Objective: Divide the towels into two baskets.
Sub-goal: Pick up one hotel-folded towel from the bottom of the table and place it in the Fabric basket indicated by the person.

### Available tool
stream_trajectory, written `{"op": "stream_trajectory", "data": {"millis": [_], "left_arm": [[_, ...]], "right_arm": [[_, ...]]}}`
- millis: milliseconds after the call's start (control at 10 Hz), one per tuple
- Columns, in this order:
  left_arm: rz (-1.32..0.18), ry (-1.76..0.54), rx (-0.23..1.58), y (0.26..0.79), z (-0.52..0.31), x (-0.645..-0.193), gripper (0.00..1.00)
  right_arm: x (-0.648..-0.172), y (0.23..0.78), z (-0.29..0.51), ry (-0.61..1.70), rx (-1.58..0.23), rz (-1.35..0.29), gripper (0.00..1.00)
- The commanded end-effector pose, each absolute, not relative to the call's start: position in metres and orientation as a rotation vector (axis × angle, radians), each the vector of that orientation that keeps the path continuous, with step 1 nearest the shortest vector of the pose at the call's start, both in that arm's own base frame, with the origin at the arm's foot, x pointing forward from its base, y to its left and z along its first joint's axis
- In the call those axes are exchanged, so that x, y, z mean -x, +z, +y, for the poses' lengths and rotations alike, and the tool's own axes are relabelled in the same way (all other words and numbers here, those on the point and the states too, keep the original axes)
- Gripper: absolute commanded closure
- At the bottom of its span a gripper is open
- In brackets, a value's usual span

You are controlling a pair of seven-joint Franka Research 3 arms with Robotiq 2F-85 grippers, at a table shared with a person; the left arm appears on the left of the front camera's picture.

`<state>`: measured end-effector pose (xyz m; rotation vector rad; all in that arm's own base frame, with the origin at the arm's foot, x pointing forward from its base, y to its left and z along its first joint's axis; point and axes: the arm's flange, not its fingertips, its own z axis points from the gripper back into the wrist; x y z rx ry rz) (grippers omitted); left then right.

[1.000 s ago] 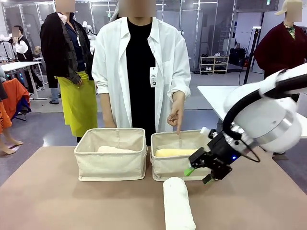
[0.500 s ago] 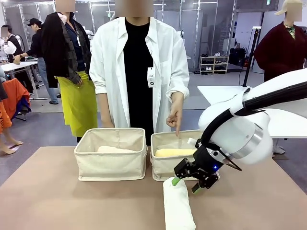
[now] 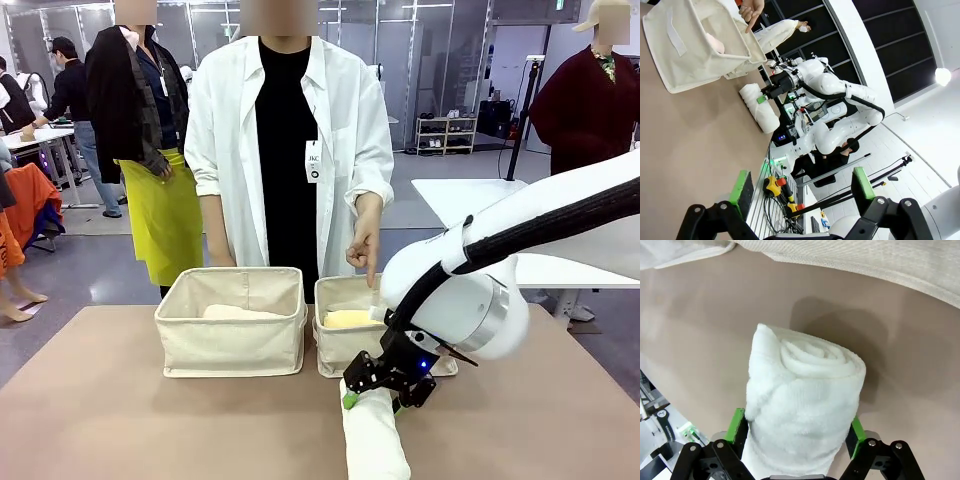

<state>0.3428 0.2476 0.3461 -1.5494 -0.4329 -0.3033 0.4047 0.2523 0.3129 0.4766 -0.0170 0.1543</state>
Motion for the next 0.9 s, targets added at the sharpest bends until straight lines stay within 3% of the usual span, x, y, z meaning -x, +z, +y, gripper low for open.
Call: {"op": "stream_trajectory", "data": {"millis": [0, 100, 200, 300, 400, 500, 600, 700, 800], "left_arm": [[-0.438, -0.306, 1.548, 0.345, 0.248, -0.339, 0.00], [-0.438, -0.306, 1.548, 0.345, 0.248, -0.339, 0.00], [-0.438, -0.306, 1.548, 0.345, 0.248, -0.339, 0.00], [-0.438, -0.306, 1.548, 0.345, 0.248, -0.339, 0.00], [-0.438, -0.306, 1.548, 0.345, 0.248, -0.339, 0.00], [-0.438, -0.306, 1.548, 0.345, 0.248, -0.339, 0.00], [-0.438, -0.306, 1.548, 0.345, 0.248, -0.339, 0.00], [-0.438, -0.306, 1.548, 0.345, 0.248, -0.339, 0.00], [-0.438, -0.306, 1.548, 0.345, 0.248, -0.339, 0.00]], "right_arm": [[-0.403, 0.312, 0.272, 0.164, -0.432, -0.009, 0.05], [-0.400, 0.312, 0.274, 0.227, -0.428, 0.028, 0.05], [-0.399, 0.314, 0.274, 0.266, -0.422, 0.030, 0.24], [-0.399, 0.314, 0.275, 0.264, -0.415, 0.034, 0.25], [-0.399, 0.314, 0.276, 0.263, -0.409, 0.036, 0.43], [-0.399, 0.314, 0.276, 0.264, -0.402, 0.038, 0.45], [-0.399, 0.315, 0.277, 0.264, -0.401, 0.040, 0.63], [-0.400, 0.319, 0.274, 0.264, -0.401, 0.039, 0.65], [-0.398, 0.323, 0.277, 0.290, -0.424, 0.048, 0.82]]}}
